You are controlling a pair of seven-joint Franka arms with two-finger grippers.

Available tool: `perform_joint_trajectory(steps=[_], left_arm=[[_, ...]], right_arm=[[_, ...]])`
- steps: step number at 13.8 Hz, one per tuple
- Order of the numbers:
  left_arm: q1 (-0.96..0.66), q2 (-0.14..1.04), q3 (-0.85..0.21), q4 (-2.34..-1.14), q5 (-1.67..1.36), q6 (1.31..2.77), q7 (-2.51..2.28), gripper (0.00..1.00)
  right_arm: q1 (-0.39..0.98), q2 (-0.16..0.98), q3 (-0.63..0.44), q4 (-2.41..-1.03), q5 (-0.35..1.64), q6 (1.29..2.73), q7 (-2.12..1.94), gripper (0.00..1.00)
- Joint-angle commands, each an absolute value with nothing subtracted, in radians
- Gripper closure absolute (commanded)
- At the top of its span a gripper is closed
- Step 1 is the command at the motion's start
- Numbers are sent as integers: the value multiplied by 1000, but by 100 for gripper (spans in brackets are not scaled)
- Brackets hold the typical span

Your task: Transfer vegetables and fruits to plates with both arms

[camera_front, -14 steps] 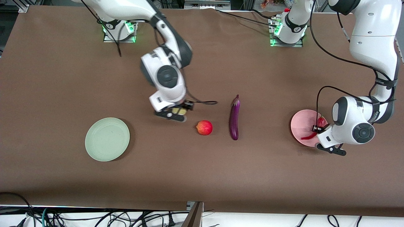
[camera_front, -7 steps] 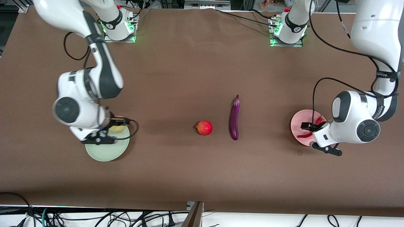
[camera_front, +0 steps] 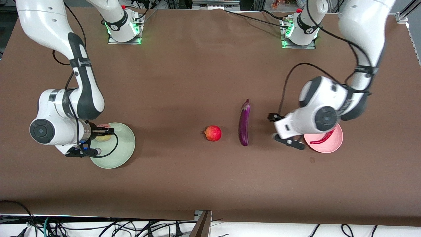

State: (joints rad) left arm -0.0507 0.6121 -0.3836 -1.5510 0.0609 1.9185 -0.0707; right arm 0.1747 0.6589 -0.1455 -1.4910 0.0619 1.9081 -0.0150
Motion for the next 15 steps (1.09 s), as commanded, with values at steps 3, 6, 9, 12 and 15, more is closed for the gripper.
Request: perform_joint_trajectory(steps=[3, 6, 9, 12, 15], left_arm=[[-187, 724, -368, -1562, 93, 2156, -250, 0], [-216, 738, -368, -1566, 190, 2171, -369, 0], [-241, 765, -368, -1566, 334, 2172, -541, 0], [-210, 799, -371, -1578, 316, 2215, -584, 0], [-201, 799, -377, -1592, 227, 2243, -583, 68]], right_arm=[[110, 718, -130, -1493, 72, 1994, -80, 81], [110, 741, -130, -1496, 74, 2019, -78, 78], [112, 727, -126, -1488, 75, 2004, -80, 0], [155, 678, -115, -1450, 75, 1921, -68, 0], [230, 673, -112, -1359, 75, 1795, 91, 0]])
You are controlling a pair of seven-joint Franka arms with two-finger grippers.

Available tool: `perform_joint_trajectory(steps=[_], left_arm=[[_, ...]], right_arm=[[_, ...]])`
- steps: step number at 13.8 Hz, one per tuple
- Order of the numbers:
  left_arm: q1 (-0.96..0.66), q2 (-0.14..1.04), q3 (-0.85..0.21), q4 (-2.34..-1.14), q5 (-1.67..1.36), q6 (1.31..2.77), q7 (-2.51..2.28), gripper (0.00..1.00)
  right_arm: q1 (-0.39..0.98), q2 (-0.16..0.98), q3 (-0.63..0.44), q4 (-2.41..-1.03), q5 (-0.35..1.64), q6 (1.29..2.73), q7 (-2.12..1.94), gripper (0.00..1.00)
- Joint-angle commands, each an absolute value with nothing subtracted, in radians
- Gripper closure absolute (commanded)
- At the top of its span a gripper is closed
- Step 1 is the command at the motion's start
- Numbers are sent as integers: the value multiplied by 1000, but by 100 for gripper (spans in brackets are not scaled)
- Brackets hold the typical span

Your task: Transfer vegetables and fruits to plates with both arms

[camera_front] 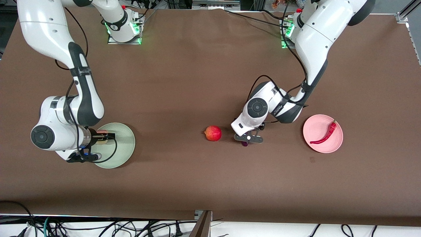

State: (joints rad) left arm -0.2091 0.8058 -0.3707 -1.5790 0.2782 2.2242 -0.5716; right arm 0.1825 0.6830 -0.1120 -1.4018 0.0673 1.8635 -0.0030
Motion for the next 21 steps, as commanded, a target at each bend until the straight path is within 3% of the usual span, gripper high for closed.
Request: perform_joint_trajectory(steps=[1, 2, 5, 9, 12, 15, 21], left_arm=[[-202, 799, -377, -1591, 218, 2243, -581, 90], [-201, 795, -377, -1588, 216, 2241, -578, 100], [-175, 741, -377, -1578, 216, 2179, -565, 100], [-69, 648, -364, -1568, 233, 1849, -433, 100], [62, 620, -357, -1569, 322, 1761, -145, 100], [184, 635, -357, -1572, 359, 1758, 131, 100], [219, 696, -353, -1583, 454, 1844, 201, 98]], right_arm=[[256, 673, -107, -1352, 77, 1792, 147, 0], [271, 664, -85, -1347, 87, 1792, 203, 0], [305, 646, -11, -1345, 159, 1819, 488, 0], [458, 676, 21, -1347, 161, 2015, 841, 0], [555, 718, 21, -1347, 155, 2187, 1026, 0], [623, 750, 15, -1348, 138, 2259, 1061, 0], [669, 813, 12, -1347, -2, 2381, 1141, 0]])
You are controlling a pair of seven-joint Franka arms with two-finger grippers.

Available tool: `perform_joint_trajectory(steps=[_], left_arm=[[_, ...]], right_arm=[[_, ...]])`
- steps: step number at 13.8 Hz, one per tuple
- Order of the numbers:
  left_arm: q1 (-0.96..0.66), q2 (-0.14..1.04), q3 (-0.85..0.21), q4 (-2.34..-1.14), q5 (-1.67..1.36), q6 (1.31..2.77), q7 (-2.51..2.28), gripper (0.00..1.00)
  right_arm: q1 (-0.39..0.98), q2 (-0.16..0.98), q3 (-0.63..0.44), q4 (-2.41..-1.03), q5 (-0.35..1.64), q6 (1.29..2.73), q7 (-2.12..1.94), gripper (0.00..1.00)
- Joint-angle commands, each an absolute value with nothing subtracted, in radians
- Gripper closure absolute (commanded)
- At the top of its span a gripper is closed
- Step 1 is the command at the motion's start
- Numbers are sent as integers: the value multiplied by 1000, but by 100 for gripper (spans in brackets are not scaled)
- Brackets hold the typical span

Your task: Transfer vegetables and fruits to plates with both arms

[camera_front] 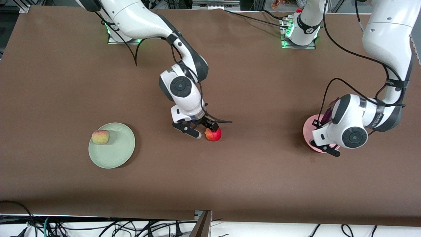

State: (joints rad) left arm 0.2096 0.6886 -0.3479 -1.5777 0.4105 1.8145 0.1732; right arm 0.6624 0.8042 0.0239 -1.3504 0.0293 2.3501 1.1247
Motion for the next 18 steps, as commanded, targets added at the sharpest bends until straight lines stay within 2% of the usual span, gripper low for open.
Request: perform_joint_trajectory(steps=[1, 2, 3, 4, 7, 12, 16, 18], left_arm=[[221, 699, -354, -1586, 454, 1844, 201, 98], [221, 698, -354, -1588, 454, 1838, 202, 91], [221, 698, -354, -1592, 453, 1838, 202, 61], [221, 699, -354, -1594, 451, 1839, 193, 1], [225, 698, -354, -1591, 445, 1841, 190, 0], [225, 689, -357, -1583, 440, 1839, 193, 0], [226, 566, -365, -1539, 356, 1832, 195, 0], [227, 487, -365, -1502, 301, 1771, 187, 0]], right_arm=[[676, 815, 12, -1347, -8, 2400, 1140, 0], [686, 824, 12, -1345, -33, 2413, 1140, 0], [686, 828, 12, -1345, -55, 2424, 1140, 0], [701, 836, 12, -1345, -60, 2446, 1141, 0], [713, 862, 11, -1344, -66, 2512, 1140, 0], [723, 885, 2, -1338, -123, 2533, 1138, 0], [727, 899, 2, -1333, -126, 2560, 1138, 0], [736, 916, -5, -1321, -136, 2560, 1138, 0]])
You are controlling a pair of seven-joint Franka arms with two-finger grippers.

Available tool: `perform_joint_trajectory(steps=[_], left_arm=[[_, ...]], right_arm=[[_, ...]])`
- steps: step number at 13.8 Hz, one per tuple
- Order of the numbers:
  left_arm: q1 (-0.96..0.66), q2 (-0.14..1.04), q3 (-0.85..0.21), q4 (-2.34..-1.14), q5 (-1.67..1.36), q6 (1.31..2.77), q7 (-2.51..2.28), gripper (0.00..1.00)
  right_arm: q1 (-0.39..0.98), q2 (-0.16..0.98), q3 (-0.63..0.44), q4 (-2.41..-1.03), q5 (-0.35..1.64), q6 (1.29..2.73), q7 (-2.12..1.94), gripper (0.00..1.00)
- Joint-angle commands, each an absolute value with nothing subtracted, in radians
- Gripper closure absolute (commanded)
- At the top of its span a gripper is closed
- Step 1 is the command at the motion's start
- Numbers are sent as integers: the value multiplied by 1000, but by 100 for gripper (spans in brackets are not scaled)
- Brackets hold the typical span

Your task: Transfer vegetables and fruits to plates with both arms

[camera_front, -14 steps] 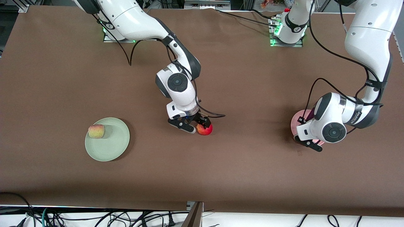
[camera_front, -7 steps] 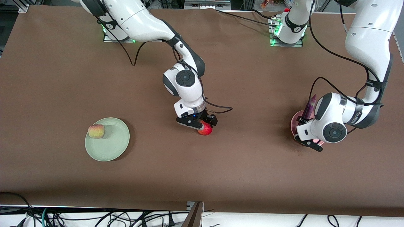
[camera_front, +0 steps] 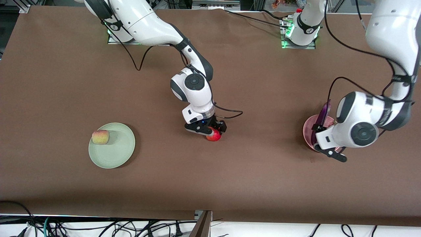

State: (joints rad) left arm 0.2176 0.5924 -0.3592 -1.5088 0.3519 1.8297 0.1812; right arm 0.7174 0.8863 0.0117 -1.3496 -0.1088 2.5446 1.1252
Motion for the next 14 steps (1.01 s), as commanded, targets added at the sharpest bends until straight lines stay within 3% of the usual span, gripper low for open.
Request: perform_joint_trajectory(steps=[1, 3, 4, 7, 8, 10, 11, 12, 14], left_arm=[[227, 448, -364, -1473, 264, 1746, 183, 0], [227, 394, -359, -1387, 195, 1676, 154, 0], [227, 379, -359, -1338, 181, 1633, 115, 0], [226, 331, -359, -1240, 181, 1502, -52, 0], [222, 312, -344, -1244, 178, 1497, -46, 0], [123, 221, -214, -1326, 132, 1503, -46, 0], [32, 157, -74, -1386, 56, 1535, -43, 0], [-29, 70, 4, -1507, -9, 1613, -38, 0], [-34, -93, -9, -1739, 23, 1767, -34, 0]], right_arm=[[736, 919, -8, -1318, -147, 2560, 1138, 0], [736, 927, -8, -1315, -153, 2568, 1137, 0], [736, 928, -8, -1315, -155, 2571, 1132, 10], [736, 934, -8, -1315, -204, 2572, 1129, 66], [735, 934, -9, -1315, -212, 2571, 1120, 78], [732, 917, -9, -1315, -212, 2559, 1101, 83], [726, 899, -9, -1315, -212, 2542, 1097, 83], [716, 870, -9, -1316, -207, 2496, 1069, 83], [675, 801, -2, -1318, -190, 2333, 958, 83]])
